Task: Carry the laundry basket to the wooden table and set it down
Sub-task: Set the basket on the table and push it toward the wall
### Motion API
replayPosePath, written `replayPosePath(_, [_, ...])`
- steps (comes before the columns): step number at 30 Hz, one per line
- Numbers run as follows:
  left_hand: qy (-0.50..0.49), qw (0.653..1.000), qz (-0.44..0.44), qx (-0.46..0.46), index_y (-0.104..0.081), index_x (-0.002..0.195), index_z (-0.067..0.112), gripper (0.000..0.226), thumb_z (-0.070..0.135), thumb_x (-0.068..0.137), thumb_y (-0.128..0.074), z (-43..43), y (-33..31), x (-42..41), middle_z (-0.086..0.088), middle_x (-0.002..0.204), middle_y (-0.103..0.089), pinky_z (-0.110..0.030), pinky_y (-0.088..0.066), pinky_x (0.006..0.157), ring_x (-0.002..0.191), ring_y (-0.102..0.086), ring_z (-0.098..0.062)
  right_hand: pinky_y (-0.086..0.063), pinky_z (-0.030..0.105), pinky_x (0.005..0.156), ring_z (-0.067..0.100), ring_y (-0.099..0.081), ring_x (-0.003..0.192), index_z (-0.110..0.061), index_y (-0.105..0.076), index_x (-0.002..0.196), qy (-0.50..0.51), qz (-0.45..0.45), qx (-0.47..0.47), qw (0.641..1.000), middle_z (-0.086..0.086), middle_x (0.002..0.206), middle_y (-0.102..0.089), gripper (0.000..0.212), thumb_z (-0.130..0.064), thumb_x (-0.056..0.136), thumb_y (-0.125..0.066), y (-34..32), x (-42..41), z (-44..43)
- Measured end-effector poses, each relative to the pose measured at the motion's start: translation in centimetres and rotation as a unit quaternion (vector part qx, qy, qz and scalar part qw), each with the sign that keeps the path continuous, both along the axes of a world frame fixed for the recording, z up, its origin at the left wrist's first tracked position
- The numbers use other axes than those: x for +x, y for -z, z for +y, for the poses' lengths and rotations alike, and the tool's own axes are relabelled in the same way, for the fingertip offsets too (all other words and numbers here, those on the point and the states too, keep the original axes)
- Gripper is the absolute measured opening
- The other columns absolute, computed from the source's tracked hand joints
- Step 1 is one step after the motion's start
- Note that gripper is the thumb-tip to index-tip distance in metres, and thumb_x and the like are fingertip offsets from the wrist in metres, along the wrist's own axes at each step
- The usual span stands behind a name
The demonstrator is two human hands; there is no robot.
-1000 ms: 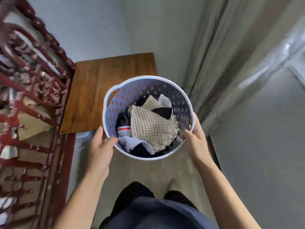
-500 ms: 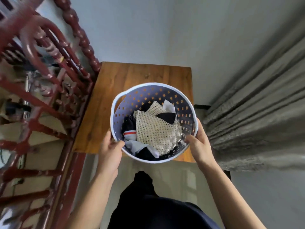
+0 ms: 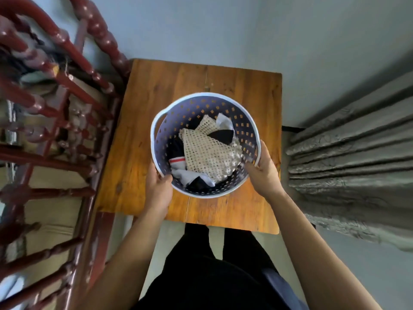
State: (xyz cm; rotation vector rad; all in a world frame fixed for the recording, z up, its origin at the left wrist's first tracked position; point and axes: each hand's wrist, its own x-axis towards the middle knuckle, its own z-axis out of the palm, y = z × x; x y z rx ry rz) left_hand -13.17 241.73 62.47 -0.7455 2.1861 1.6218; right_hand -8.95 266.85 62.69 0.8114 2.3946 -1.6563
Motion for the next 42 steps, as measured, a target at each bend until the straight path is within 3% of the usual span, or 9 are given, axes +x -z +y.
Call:
replayPosePath(3, [0.006,0.999,0.016,-0.040,-0.043,0.150,0.023,0.057,0.002,0.096,-0.048,1.0,0.9,0.7,0.001,0.145,-0.058,-0.039,-0.044,0.109,0.130,-0.055,-0.019,-0.051,0.040,0.100,0.024,-0.062,0.125,-0.028,-0.033,0.160,-0.016,-0.022,0.011,1.000,-0.002,0.140,-0.066,0.070,-0.007,0.096,-0.052,1.0,-0.2,0.8])
replayPosePath(5, [0.029,0.994,0.034,-0.098,-0.034,0.156,0.014,0.061,0.001,0.097,-0.047,1.6,0.9,1.2,-0.003,0.150,-0.051,-0.026,-0.035,0.109,0.133,-0.048,-0.015,-0.045,0.030,0.094,0.022,-0.060,0.125,-0.028,-0.029,0.162,-0.039,-0.023,0.018,0.999,-0.005,0.141,-0.063,0.070,-0.008,0.098,-0.051,1.2,-0.2,1.3])
replayPosePath(8, [0.109,0.954,0.111,-0.257,-0.018,0.159,-0.002,0.070,0.009,0.098,-0.051,1.7,1.3,1.8,-0.023,0.164,-0.029,-0.030,-0.025,0.117,0.150,-0.031,-0.033,-0.039,0.028,0.103,0.027,-0.047,0.145,-0.023,-0.009,0.167,-0.098,-0.028,0.073,0.992,0.005,0.164,-0.043,0.078,-0.023,0.103,-0.052,1.5,0.3,2.0])
replayPosePath(11, [0.213,0.888,0.190,-0.360,-0.029,0.156,-0.001,0.068,0.024,0.098,-0.052,1.4,2.1,2.4,-0.026,0.167,-0.020,-0.044,-0.017,0.123,0.155,-0.017,-0.039,-0.029,0.031,0.119,0.018,-0.013,0.161,-0.016,0.001,0.168,-0.146,-0.003,0.152,0.978,0.004,0.177,-0.009,0.087,-0.039,0.105,-0.054,1.2,1.2,2.4])
replayPosePath(15, [0.291,0.862,0.208,-0.360,-0.055,0.140,-0.002,0.050,0.023,0.098,-0.048,1.6,2.6,2.8,-0.026,0.162,-0.034,-0.050,-0.019,0.124,0.155,-0.019,-0.041,-0.051,0.035,0.098,0.015,-0.019,0.158,-0.014,0.000,0.168,-0.178,0.046,0.205,0.961,0.002,0.177,0.002,0.090,-0.042,0.104,-0.056,1.6,1.9,1.8])
replayPosePath(19, [0.294,0.859,0.208,-0.364,-0.063,0.130,-0.004,0.043,0.012,0.094,-0.045,1.6,2.5,1.8,-0.027,0.155,-0.044,-0.054,-0.023,0.122,0.152,-0.024,-0.045,-0.063,0.051,0.077,0.020,-0.027,0.143,-0.007,-0.004,0.167,-0.167,0.066,0.209,0.961,0.010,0.177,-0.001,0.085,-0.030,0.103,-0.056,3.0,1.0,1.3])
replayPosePath(27, [0.315,0.846,0.225,-0.368,-0.064,0.125,-0.003,0.044,0.014,0.096,-0.036,-1.0,3.3,-5.7,-0.030,0.150,-0.048,-0.056,-0.026,0.121,0.149,-0.026,-0.049,-0.062,0.043,0.068,0.034,-0.039,0.146,0.002,-0.010,0.165,-0.172,0.070,0.236,0.954,0.018,0.175,-0.007,0.081,-0.033,0.103,-0.048,4.2,-5.8,-0.7])
replayPosePath(35, [0.361,0.810,0.208,-0.412,-0.062,0.127,0.000,0.050,0.019,0.095,-0.029,-5.4,3.6,-17.2,-0.030,0.152,-0.045,-0.048,-0.015,0.125,0.152,-0.023,-0.046,-0.058,0.046,0.094,0.034,-0.041,0.150,-0.011,-0.015,0.167,-0.173,0.025,0.306,0.936,0.007,0.177,-0.001,0.079,-0.050,0.104,-0.044,2.8,-15.2,-4.7])
replayPosePath(42, [0.392,0.777,0.201,-0.449,-0.055,0.138,-0.002,0.041,0.010,0.100,-0.046,-8.7,2.9,-22.6,-0.028,0.163,-0.030,-0.050,-0.015,0.125,0.155,-0.016,-0.041,-0.049,0.050,0.109,0.029,-0.031,0.155,-0.027,-0.032,0.160,-0.275,0.043,0.324,0.904,0.008,0.172,-0.020,0.070,-0.064,0.101,-0.041,1.3,-15.2,-4.7])
